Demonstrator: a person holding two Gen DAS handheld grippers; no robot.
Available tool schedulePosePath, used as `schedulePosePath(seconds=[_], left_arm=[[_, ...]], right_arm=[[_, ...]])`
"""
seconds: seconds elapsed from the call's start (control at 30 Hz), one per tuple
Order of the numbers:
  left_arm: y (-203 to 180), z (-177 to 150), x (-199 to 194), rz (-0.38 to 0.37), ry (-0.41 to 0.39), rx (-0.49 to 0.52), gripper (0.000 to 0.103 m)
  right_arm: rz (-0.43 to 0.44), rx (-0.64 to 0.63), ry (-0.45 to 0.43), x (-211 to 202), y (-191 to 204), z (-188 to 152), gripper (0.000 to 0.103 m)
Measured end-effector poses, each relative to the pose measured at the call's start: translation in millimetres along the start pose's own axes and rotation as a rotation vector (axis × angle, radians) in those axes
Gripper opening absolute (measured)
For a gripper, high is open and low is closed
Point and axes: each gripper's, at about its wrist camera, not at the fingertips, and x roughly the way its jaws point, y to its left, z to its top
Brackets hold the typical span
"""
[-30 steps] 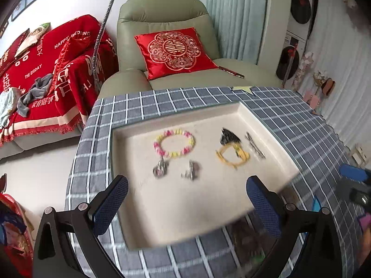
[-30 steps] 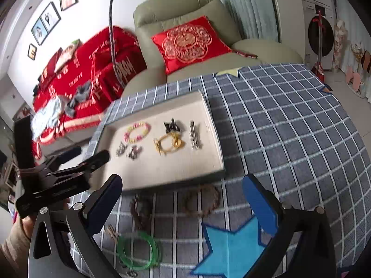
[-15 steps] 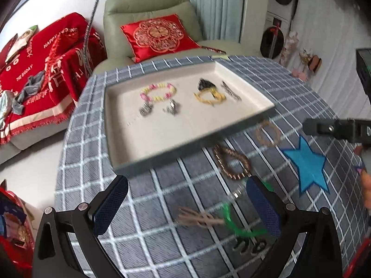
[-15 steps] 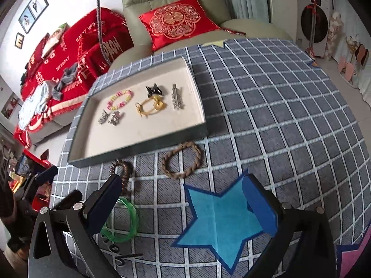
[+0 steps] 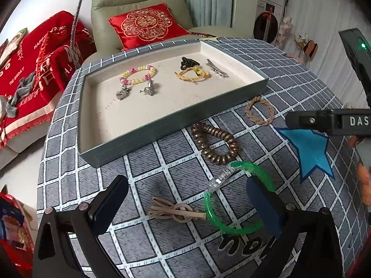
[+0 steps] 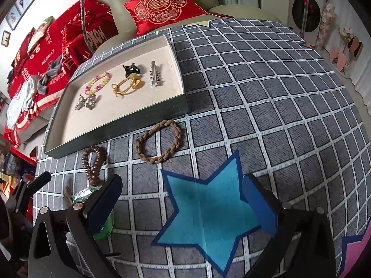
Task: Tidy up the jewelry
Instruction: 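Move both tools back to the jewelry on the tablecloth, then grasp the green bangle with the left gripper while the right grasps the braided brown bracelet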
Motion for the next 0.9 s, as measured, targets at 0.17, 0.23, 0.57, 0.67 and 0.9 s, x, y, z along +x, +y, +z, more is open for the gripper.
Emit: schedulePosePath(seconds=[0.17, 0.23, 0.57, 0.67, 0.9], left_arm=[[-3, -1, 7, -0.013, 0.024, 0.020, 0.097], [-3, -1, 11, -0.013, 0.033, 0.023, 0.097], [-13, -1, 17, -0.039, 0.053, 0.070, 0.077], [-15, 1, 16, -0.052, 0.059, 0.076, 0.074], [-28, 0, 11, -0.079, 0.061, 0.126, 0.034]], right_arm=[[-0.004, 0.001, 0.003, 10, 1, 5, 0.101], [-0.016, -0.002, 0.003, 15, 3, 8, 0.097], [-0.118, -0.072, -0.018, 33, 22, 18, 0.072], [-0.143, -0.112, -0.019, 35, 30, 18, 0.067], [-0.148, -0.162, -0.011, 32, 39, 14, 0.011]])
